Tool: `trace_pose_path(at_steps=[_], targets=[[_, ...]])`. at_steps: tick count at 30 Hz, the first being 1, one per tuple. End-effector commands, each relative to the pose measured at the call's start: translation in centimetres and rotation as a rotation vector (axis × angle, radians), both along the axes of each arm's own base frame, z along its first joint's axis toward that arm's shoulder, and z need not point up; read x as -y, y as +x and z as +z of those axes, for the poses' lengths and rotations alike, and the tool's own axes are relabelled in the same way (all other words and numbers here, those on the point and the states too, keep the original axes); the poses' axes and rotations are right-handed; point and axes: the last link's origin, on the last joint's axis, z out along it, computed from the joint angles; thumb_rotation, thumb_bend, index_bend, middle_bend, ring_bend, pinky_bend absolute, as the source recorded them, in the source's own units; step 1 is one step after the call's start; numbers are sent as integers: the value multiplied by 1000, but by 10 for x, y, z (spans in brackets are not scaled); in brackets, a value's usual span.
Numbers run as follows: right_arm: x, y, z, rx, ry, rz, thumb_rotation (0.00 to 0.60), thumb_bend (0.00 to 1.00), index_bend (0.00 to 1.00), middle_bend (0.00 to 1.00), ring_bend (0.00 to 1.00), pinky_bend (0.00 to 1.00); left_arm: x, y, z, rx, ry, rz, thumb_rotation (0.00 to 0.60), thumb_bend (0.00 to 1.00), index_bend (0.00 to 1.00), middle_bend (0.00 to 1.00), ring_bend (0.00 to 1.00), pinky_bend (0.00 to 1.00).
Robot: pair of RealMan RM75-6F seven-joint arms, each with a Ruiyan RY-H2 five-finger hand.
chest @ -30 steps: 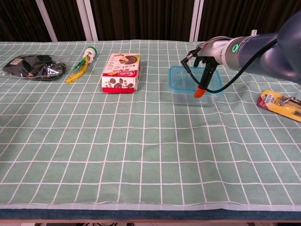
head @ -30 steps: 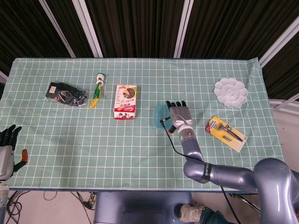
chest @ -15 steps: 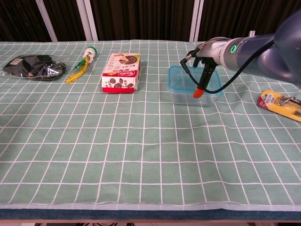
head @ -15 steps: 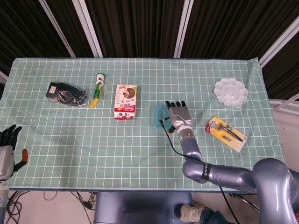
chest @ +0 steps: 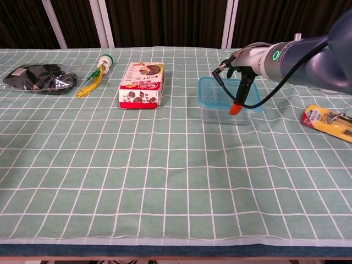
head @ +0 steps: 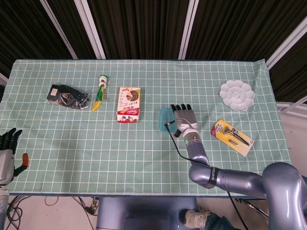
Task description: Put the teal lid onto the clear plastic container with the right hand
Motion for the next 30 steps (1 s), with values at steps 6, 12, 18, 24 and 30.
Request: trace_pose_path(at_steps=[6,12,18,24,30], targets=[[-2,-2,2,-10,12,-6,600,161,0,47,0,0,0,0,0,-1,0,1,600,542,85,0,0,0],[-3,3,17,21,-8,-4,600,160,0,39,0,0,0,0,1,1,4,2,600,542,85,0,0,0],[0,13,50,108,-86,44,600,177,62,40,0,0,-1,-1,1,4,2,6,600,542,85,0,0,0],[3,9,63,163,-138,105,600,318,282,40,0,0,-2,-1,1,6,4,14,600,542,85,0,0,0],[10,-4,56,163,-146,113,600,338,388,40,0,0,-4,-4,-1,-1,-4,30,600,542,85,0,0,0]])
